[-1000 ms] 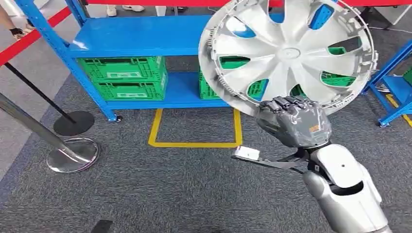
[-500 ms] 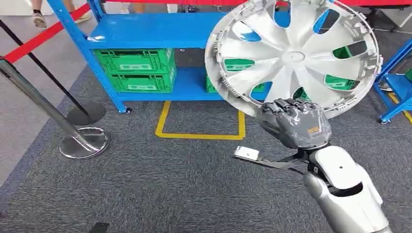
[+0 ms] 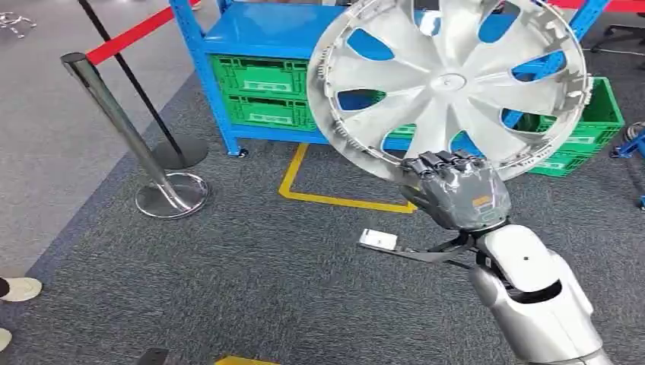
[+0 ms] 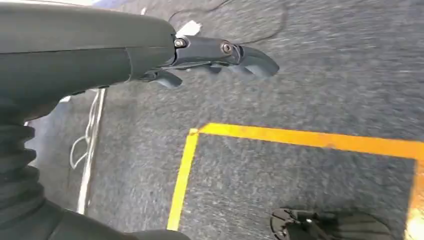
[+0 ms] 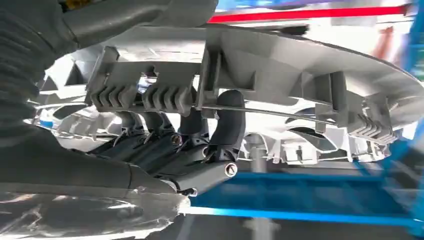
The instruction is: Take the parts from the cabinet and place them on the table.
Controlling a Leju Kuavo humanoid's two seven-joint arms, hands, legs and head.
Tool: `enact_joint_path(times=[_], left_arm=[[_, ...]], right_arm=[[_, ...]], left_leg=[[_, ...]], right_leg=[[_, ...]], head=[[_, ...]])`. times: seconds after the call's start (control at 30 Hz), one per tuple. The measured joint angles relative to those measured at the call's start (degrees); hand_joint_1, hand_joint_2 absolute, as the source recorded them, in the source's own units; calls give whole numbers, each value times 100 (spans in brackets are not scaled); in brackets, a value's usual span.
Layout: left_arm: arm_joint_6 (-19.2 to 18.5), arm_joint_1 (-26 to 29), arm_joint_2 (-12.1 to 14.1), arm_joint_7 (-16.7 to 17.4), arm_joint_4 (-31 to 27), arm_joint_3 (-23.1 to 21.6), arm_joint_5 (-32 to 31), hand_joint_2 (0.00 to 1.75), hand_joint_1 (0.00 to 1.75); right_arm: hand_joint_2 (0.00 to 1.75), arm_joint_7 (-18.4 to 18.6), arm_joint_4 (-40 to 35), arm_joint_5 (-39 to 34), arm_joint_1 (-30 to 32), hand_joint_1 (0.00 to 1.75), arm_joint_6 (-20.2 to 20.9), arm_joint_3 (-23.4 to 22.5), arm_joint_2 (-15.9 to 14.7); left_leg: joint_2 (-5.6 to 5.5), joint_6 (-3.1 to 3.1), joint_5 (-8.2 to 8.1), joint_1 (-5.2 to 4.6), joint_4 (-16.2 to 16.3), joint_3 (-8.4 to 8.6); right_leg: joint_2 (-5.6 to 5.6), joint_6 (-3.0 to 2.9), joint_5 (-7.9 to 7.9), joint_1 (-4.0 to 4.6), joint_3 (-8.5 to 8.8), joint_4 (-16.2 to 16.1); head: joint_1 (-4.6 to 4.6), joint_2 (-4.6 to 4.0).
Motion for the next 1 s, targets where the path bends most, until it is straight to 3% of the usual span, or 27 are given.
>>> enact_joint_path(times=[0.03, 0.07, 0.13, 0.17, 0.2, 0.23, 0.27, 0.3, 0.33, 0.37, 0.4, 0.47, 0.5, 0.53, 0.57, 0.63, 0.67, 0.7, 0.73, 0.77, 0.8, 0.83, 0.9, 0.97, 1.0], left_arm=[[0, 0, 2, 4, 0, 2, 0, 175, 0], [-4, -10, 7, 4, 0, 2, 0, 175, 0], [-7, -17, 4, 4, 0, 2, 0, 175, 0], [-7, -9, 9, 6, 0, 2, 0, 175, 0], [-11, 2, 15, 17, 0, 2, 4, 175, 0], [-15, 10, 24, 31, 0, 4, 4, 175, 0], [-17, 11, 24, 37, 0, 4, 4, 175, 0], [-20, 10, 22, 37, 0, 4, 4, 175, 0], [-24, 9, 17, 39, 0, 4, 6, 175, 0], [-24, -6, 24, 50, 0, 4, 9, 175, 0], [-35, -2, 24, 57, 0, 4, 11, 175, 0], [-35, 38, 22, 68, 0, 4, 18, 175, 0], [-33, 51, 57, 74, -7, 4, 20, 175, 0], [-29, 56, 30, 79, -4, 4, 24, 175, 0], [-31, 44, 31, 90, -4, 4, 37, 175, 0], [-31, 24, 31, 107, -4, 4, 48, 175, 0], [-33, 28, 28, 118, -4, 4, 50, 175, 0], [-33, 33, 28, 138, -4, 4, 50, 175, 0], [-33, 37, 28, 151, -4, 7, 52, 175, 0], [-33, 37, 28, 157, -4, 7, 52, 175, 0], [-33, 35, 28, 160, -4, 7, 52, 175, 0], [-35, 27, 28, 162, -4, 7, 52, 175, 0], [-39, 10, 22, 168, -4, 7, 52, 175, 0], [-39, 30, 28, 173, -4, 7, 52, 175, 0], [-44, 30, 31, 177, -7, 9, 52, 175, 0]], right_arm=[[175, 4, 4, 4, -1, 175, -4, 11, 0], [175, 9, 15, 11, -1, 175, -4, 15, -2], [175, 7, 50, 17, 8, 175, -4, 50, -4], [175, 7, 70, 20, 13, 175, -4, 61, -4], [175, 7, 87, 20, 13, 175, -4, 74, -4], [175, 7, 98, 20, 12, 175, -4, 85, -4], [175, 9, 107, 20, 10, 175, -4, 94, -4], [175, 9, 107, 20, 7, 175, -4, 100, -7], [175, 11, 111, 20, -2, 175, -4, 107, -7], [175, 15, 114, 22, -7, 175, -15, 114, -7], [175, 15, 122, 22, -5, 175, -26, 120, -9], [175, 15, 131, 33, -11, 175, -35, 129, -11], [175, 24, 136, 31, -21, 175, -37, 129, -11], [175, 28, 140, 31, -14, 175, -37, 131, -11], [175, 39, 140, 28, -8, 175, -37, 131, -11], [175, 59, 149, 28, 16, 175, -39, 124, -17], [175, 57, 164, 28, 21, 175, -39, 127, -20], [175, 57, 177, 28, 29, 175, -39, 127, -20], [175, 57, 184, 28, 28, 175, -42, 129, -20], [175, 57, 184, 28, 27, 175, -42, 129, -20], [175, 59, 184, 26, 26, 175, -44, 129, -20], [175, 59, 184, 24, 26, 175, -44, 129, -20], [175, 57, 186, 22, 24, 175, -52, 127, -35], [175, 50, 186, 22, 32, 175, -57, 149, -35], [175, 50, 184, 22, 28, 175, -57, 157, -35]], left_leg=[[-52, 29, 15, 2, 0, -21], [-122, 64, 39, -1, 0, -47], [-259, 112, 75, -29, 2, -100], [-341, 125, 96, -43, 2, -118], [-418, 128, 113, -52, 4, -129], [-508, 125, 133, -63, 6, -138], [-595, 115, 152, -69, 7, -141], [-669, 102, 168, -73, 9, -145], [-730, 75, 191, -73, 15, -169], [-791, 51, 207, -81, 60, -222], [-831, 2, 244, -52, 41, -271], [-978, -89, 313, -21, 20, -324], [-954, -93, 297, -22, 41, -350], [-636, -142, 156, -78, 172, -411], [-399, -195, -88, -65, 526, -583], [-210, -264, -499, -17, 1442, -996], [-192, -286, -571, 3, 1713, -1109], [-188, -299, -509, 25, 1716, -1093], [-181, -308, -352, 39, 1502, -962], [-136, -312, -143, 44, 1097, -723], [-2, -307, 84, 43, 532, -388], [310, -302, 114, 20, 129, -158], [208, -115, 106, -27, 63, -175], [76, -29, 106, -60, 62, -205], [2, 31, 136, -34, 30, -188]], right_leg=[[257, 0, -173, -3, -70, 207], [401, -9, -424, 6, -258, 660], [486, -17, -812, 33, -688, 1613], [491, -32, -843, 41, -796, 1833], [491, -52, -740, 48, -759, 1762], [505, -83, -526, 53, -595, 1436], [571, -125, -261, 54, -328, 917], [737, -163, -32, 56, -39, 373], [1037, -212, -88, 33, 96, 105], [1039, -174, -89, 12, 134, -34], [991, -168, -77, 52, 132, 11], [880, -221, -32, 70, 107, 9], [774, -243, 22, -5, 126, -54], [725, -265, 37, 6, 132, -78], [632, -280, 51, 9, 124, -79], [446, -282, 52, 20, 109, -76], [363, -281, 52, 19, 101, -75], [283, -279, 51, 17, 99, -73], [210, -274, 48, 14, 97, -68], [139, -260, 40, 12, 104, -66], [71, -236, 26, 8, 121, -63], [17, -199, 12, 31, 135, -62], [-77, -131, -14, 82, 118, -39], [-206, -69, -11, 66, 160, -91], [-206, -15, -46, 44, 167, -80]], head=[[11, 2], [33, 0], [39, 2], [39, 2], [35, 2], [39, 2], [35, 2], [39, 2], [31, 2], [26, 0], [28, 2], [28, 2], [41, 2], [-36, 2], [-103, 2], [-94, 2], [-98, 2], [-98, 2], [-98, 2], [-98, 2], [-98, 2], [-103, 2], [-79, 2], [-92, 2], [-90, 2]])
